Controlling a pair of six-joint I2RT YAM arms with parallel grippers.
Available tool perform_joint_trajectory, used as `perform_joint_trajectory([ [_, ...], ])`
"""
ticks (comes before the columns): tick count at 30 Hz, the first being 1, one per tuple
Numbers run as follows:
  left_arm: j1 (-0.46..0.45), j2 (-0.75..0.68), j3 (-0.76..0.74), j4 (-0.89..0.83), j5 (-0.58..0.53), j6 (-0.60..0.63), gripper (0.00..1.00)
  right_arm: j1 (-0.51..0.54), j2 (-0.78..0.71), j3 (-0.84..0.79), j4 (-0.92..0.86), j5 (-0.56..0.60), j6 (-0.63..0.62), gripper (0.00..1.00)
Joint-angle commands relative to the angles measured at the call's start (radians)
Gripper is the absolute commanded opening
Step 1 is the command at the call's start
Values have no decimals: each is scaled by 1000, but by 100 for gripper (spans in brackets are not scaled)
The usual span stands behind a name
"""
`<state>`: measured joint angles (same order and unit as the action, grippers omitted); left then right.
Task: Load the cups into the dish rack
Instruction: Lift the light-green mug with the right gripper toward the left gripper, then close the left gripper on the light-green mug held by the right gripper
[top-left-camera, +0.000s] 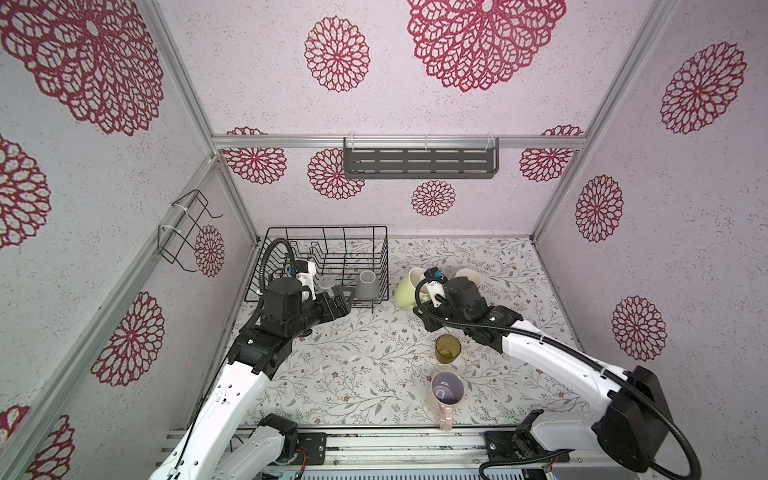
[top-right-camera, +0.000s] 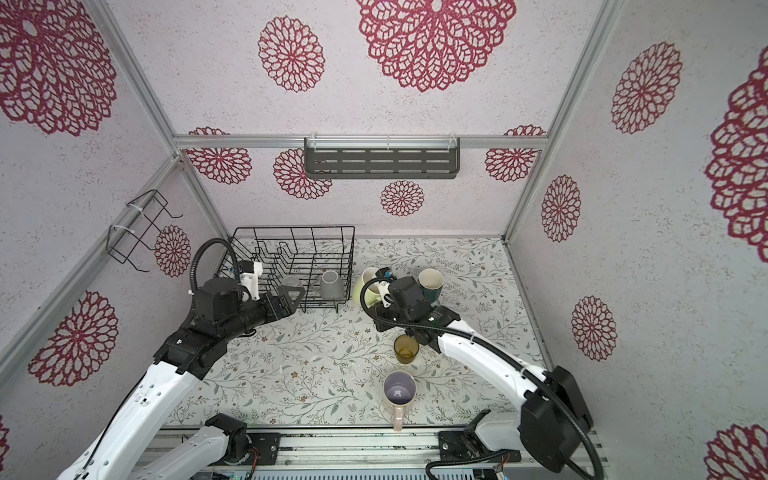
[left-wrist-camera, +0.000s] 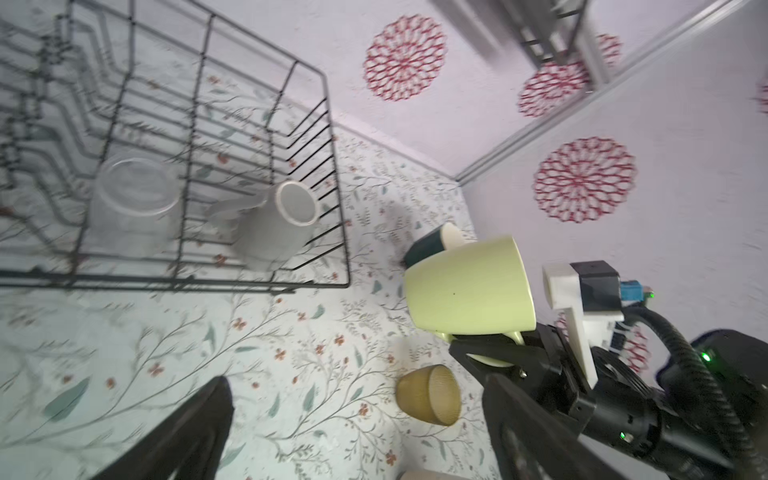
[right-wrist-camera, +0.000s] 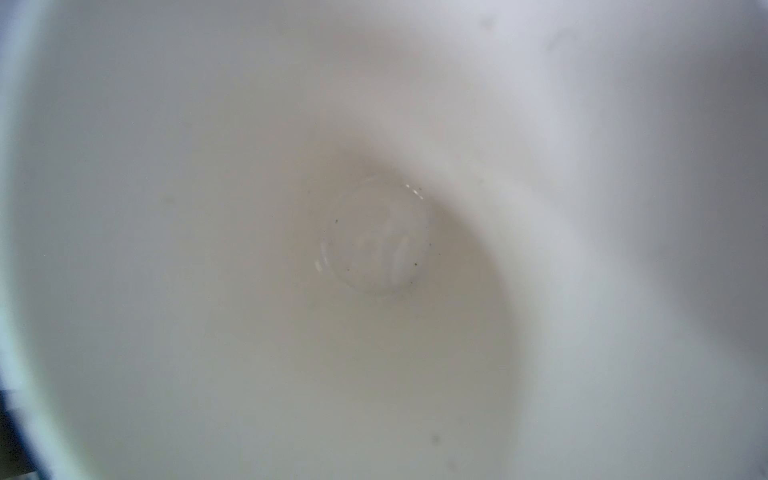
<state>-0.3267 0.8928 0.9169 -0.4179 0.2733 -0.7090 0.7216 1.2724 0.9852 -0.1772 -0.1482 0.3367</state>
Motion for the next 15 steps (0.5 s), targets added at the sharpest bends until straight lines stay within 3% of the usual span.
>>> perform_joint_trajectory([
  [1,15,-49,-42,248,187,-44,97,-25,-67,27,239,-193,111,0],
  [6,27,-64,-109,511,330,-164,97,-81,-79,9,474,-470,371,0],
  [10,31,-34,-137,641,409,-244,97,-91,-67,-16,703,-587,567,0],
  [15,31,25,-168,811,431,-352,97,-88,-8,-32,1012,-674,811,0],
])
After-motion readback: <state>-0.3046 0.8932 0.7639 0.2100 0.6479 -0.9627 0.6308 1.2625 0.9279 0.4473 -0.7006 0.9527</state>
